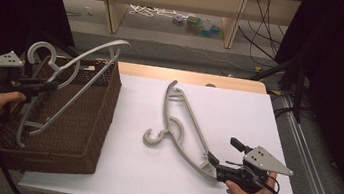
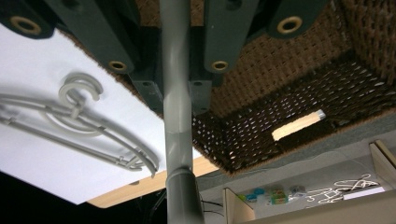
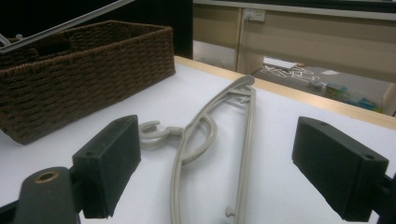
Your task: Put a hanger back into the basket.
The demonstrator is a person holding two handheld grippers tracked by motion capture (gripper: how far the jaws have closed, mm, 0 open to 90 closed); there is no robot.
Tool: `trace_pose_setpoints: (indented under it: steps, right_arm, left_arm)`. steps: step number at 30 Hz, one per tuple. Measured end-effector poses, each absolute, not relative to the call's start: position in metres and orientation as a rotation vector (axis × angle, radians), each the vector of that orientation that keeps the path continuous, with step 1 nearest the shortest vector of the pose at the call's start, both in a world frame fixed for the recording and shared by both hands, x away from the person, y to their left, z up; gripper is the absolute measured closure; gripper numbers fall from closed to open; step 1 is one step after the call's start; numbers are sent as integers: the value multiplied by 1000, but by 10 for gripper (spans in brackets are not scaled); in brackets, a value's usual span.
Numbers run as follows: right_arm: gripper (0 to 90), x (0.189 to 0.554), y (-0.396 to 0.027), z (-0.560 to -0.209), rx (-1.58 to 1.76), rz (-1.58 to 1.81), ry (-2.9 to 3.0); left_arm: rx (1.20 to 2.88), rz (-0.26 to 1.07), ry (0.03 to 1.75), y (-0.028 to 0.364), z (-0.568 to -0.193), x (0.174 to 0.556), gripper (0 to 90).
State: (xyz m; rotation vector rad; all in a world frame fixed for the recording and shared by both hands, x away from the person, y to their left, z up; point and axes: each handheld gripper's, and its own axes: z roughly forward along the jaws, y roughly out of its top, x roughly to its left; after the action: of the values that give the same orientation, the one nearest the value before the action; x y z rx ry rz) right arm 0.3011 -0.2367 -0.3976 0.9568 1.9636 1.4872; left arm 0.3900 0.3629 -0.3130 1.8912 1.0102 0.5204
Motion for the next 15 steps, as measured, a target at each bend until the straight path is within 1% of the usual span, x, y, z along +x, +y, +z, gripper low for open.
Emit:
trace_pose_setpoints:
  steps: [9,15]
  right_arm:
    - [164,301,-237,-398,957,1474,1972]
    - [164,302,-237,-398,961,1474,1973]
  left_arm:
    - [1907,537,1034,380,-329,389,793]
    - [1931,521,1051,388,-340,389,793]
